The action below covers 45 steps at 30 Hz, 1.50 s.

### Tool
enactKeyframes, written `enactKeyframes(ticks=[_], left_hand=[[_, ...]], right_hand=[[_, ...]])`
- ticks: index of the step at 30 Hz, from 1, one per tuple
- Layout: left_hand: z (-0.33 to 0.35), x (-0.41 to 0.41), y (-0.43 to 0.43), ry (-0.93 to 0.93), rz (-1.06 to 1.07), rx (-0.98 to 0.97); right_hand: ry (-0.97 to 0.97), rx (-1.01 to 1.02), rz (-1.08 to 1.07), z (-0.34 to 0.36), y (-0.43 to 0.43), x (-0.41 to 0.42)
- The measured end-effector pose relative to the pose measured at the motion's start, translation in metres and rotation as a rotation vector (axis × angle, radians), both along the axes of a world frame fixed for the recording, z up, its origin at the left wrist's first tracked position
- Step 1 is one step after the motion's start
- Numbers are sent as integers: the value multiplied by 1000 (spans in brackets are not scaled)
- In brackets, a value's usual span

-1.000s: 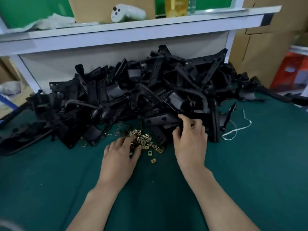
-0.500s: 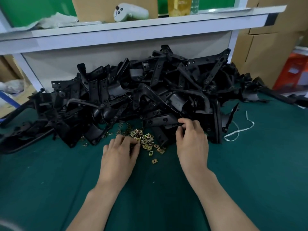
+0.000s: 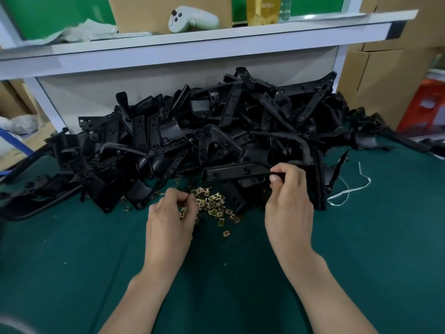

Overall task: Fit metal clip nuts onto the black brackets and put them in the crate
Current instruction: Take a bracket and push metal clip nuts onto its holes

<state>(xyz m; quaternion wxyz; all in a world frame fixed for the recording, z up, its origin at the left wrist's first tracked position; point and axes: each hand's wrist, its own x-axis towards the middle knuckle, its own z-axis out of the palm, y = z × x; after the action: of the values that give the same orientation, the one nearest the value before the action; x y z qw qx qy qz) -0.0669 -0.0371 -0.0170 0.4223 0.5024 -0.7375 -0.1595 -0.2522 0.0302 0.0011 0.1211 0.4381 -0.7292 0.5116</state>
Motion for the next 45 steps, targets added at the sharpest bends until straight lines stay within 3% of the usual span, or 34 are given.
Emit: enactKeyframes(ticks=[7,13,19,23,32,36,41,45], left_hand=[[4,-1,1,207,-33,39],[10,-3,-2,542,-142,188],[13,0,-6,668,-134,273],[16,0,-8,728,-139,301],[10,-1,-8,634,-138,328],[11,-2,-8,621,-149,336],[14,-3,-6,693,-192,367],[17,-7,0,686,-298,404]], right_hand=[[-85,-127,197,1,2,-2],[-180,-305,363,6,5,-1],[-344,-335,587,14,13,11],[-449,-384,516,17,12,11],[-380,-420,272,23,13,2],[-569,-391,420,25,13,3],[-1211,-227,736,29,9,-2],[-1176,73,838,27,9,-3]])
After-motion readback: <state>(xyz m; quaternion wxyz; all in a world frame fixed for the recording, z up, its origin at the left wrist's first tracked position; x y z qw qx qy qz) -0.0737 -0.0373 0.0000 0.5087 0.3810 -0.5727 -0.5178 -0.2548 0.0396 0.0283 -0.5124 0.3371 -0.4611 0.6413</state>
